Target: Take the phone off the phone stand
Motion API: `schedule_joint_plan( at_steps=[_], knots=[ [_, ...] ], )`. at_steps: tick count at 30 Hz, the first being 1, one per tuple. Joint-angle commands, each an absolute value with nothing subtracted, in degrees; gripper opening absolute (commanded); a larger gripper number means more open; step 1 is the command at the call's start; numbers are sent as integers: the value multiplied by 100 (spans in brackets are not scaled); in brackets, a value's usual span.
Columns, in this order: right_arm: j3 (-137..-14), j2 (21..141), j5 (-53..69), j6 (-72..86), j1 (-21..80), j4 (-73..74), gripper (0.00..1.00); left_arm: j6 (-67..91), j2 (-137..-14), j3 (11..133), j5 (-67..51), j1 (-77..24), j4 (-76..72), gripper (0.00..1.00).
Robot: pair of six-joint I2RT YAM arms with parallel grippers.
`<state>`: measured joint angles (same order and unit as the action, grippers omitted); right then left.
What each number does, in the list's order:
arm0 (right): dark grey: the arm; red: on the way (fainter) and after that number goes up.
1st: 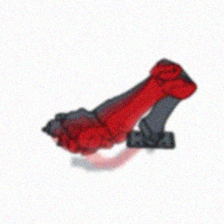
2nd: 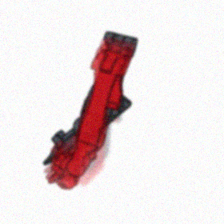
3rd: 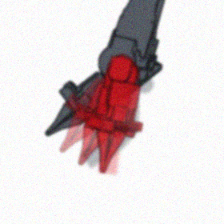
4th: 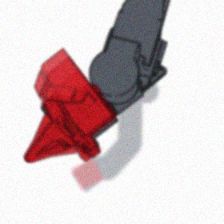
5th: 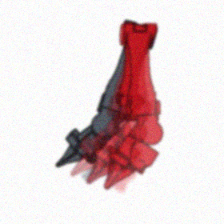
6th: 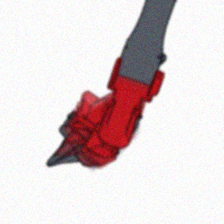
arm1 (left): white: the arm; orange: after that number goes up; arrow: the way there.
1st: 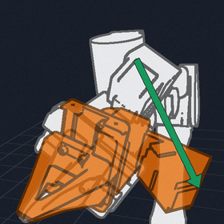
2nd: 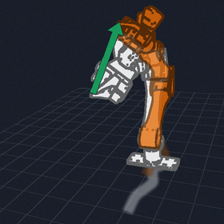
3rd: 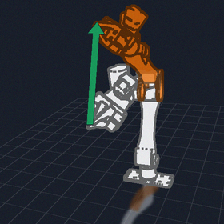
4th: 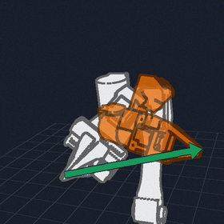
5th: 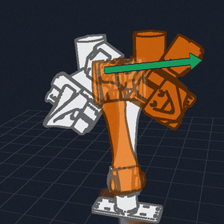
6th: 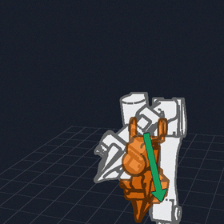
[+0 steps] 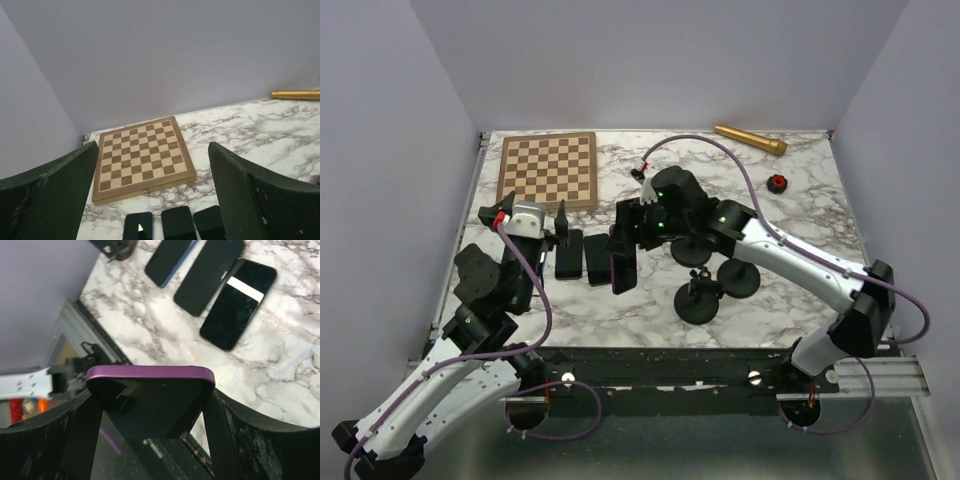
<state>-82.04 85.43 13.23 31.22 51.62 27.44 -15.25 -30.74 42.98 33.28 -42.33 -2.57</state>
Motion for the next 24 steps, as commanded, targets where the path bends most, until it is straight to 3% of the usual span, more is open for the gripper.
schedule_joint_plan(
  at_steps=[1, 9, 24],
  knots=[
    [-8904, 9319, 146, 3331, 5237, 2753, 1, -1748, -2568, 4210, 3763, -4200, -1034, 99],
    [-9815, 10794, -581, 3134, 5254, 3589, 1, -1772, -2206, 3820, 3870, -4258, -1562, 98],
    [-11248, 12505, -1620, 3243, 5264, 4677, 2, -1682, -2547, 3733, 3564, -4438, -1577, 96]
  ],
)
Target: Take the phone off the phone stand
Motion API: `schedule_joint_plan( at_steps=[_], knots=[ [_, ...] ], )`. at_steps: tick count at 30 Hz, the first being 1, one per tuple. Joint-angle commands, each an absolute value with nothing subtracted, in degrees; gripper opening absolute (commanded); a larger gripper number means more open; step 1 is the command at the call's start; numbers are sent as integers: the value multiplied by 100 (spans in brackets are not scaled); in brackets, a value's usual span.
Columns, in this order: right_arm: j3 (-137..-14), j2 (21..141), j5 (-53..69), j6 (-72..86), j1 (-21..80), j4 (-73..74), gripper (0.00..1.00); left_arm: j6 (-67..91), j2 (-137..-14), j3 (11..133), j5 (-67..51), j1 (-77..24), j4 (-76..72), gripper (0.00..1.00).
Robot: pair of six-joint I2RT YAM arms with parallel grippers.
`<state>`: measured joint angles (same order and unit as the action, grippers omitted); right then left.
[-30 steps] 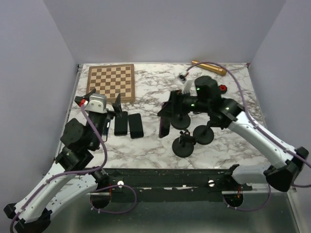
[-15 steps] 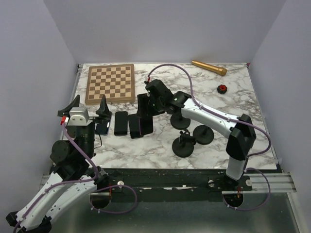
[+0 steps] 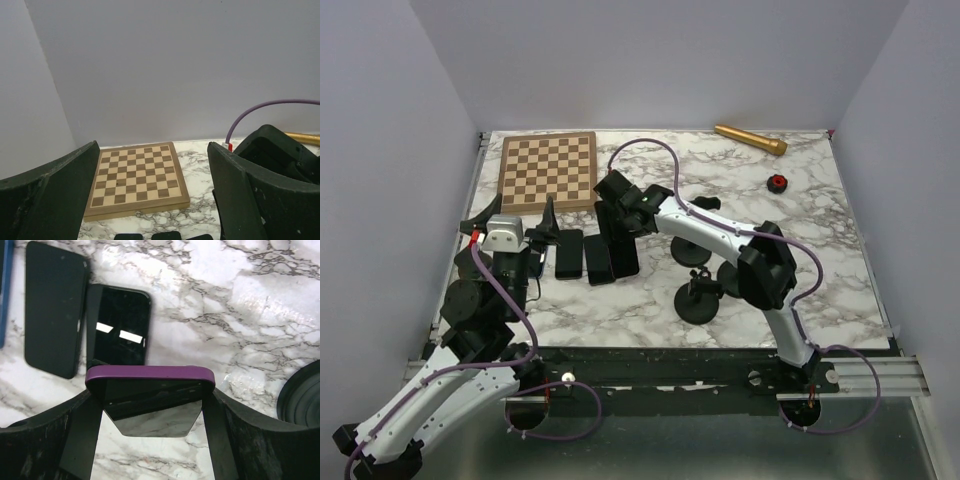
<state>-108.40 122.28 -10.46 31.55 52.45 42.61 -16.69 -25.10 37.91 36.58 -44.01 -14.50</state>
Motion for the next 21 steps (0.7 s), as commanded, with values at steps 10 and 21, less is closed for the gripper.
schedule_joint_plan(
  at_steps=[10, 21],
  knots=[
    [-11296, 12972, -1685, 3425, 5258, 4810, 10, -1754, -2519, 3668, 3635, -4438, -1671, 96],
    [-10694, 13087, -1967, 3670, 5256, 4416, 20, -1741, -2635, 3715, 3605, -4438, -1585, 95]
  ],
)
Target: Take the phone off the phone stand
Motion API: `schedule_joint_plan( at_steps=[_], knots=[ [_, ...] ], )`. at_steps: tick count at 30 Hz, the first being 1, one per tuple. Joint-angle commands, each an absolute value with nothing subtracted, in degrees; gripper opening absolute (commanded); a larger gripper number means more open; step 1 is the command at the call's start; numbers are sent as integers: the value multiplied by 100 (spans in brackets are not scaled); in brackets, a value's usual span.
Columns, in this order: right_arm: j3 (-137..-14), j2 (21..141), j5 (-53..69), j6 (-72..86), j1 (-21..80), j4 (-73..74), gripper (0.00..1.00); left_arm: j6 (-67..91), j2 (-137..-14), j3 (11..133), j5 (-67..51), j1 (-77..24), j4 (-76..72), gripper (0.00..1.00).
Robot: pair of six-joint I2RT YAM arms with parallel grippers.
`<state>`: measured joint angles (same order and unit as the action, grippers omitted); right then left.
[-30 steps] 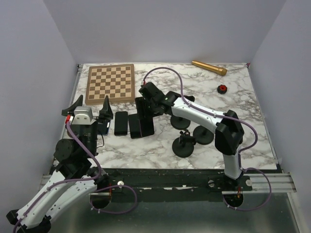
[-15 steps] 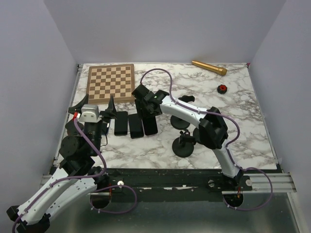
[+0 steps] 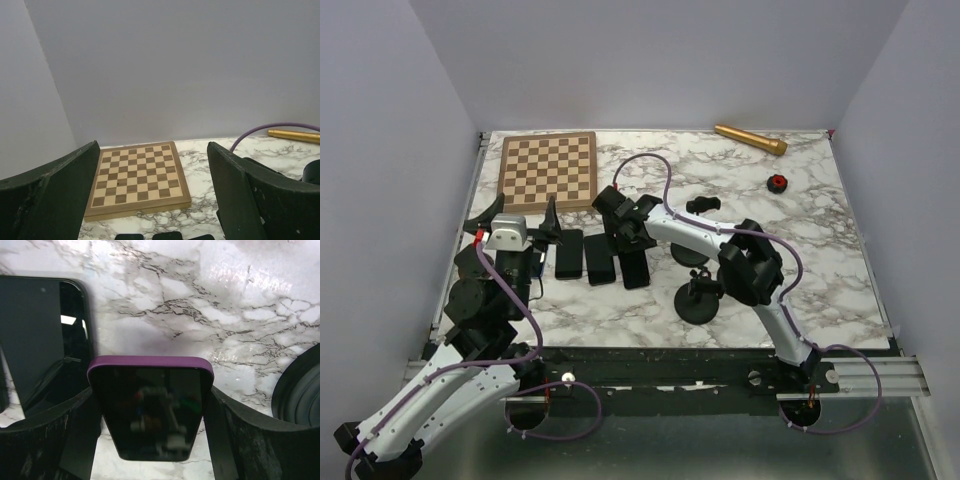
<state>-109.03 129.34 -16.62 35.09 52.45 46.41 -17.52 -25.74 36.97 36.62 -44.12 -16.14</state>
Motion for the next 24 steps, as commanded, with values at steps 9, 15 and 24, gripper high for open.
schedule_joint_plan(
  at_steps=[9, 15, 24],
  knots=[
    [-10798, 13377, -1932, 3789, 5250, 4332, 29, -1758, -2678, 3692, 3579, -4447, -1608, 95],
    [-10516, 13289, -2020, 3851, 5249, 4177, 45, -1797, -2683, 3670, 3609, -4447, -1674, 95],
    [-10515, 13075, -2162, 3776, 5247, 4186, 80, -1793, -2691, 3646, 3581, -4456, -1670, 94]
  ],
)
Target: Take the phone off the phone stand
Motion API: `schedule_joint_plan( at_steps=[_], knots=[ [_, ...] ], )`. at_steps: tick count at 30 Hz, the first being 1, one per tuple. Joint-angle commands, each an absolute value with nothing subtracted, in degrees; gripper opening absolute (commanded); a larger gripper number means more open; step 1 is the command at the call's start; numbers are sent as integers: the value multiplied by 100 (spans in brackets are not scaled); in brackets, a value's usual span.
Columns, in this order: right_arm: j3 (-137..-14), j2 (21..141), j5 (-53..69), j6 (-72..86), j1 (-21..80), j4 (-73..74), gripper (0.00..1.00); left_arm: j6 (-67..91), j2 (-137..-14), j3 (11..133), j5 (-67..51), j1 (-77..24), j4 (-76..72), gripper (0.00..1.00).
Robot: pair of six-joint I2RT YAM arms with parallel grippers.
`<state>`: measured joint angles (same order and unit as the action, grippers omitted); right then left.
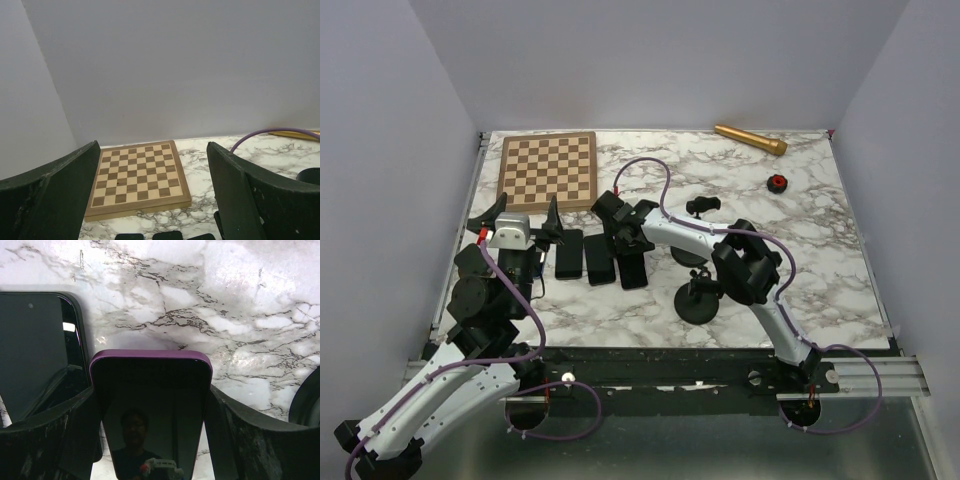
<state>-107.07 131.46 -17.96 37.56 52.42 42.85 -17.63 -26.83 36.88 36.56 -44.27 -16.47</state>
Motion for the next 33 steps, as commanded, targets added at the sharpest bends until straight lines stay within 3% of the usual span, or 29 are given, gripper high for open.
schedule_joint_plan(
  at_steps=[1, 7, 16, 22, 33],
  knots=[
    [-10511, 13050, -2183, 3766, 5248, 4207, 83, -1805, -2696, 3635, 3595, -4456, -1682, 95],
    [-10601, 12854, -2339, 3600, 5247, 4280, 92, -1767, -2744, 3657, 3530, -4456, -1652, 94],
    [-10448, 12016, -2359, 3366, 5267, 4099, 94, -1762, -2820, 3666, 3552, -4465, -1624, 94],
    [-9379, 10344, -2364, 2655, 5282, 2954, 99, -1758, -2805, 3684, 3524, -4463, -1616, 94],
    [-6836, 6500, -2416, 1935, 5283, 588, 100, -1977, -2528, 3546, 3752, -4474, -1923, 94]
  ],
)
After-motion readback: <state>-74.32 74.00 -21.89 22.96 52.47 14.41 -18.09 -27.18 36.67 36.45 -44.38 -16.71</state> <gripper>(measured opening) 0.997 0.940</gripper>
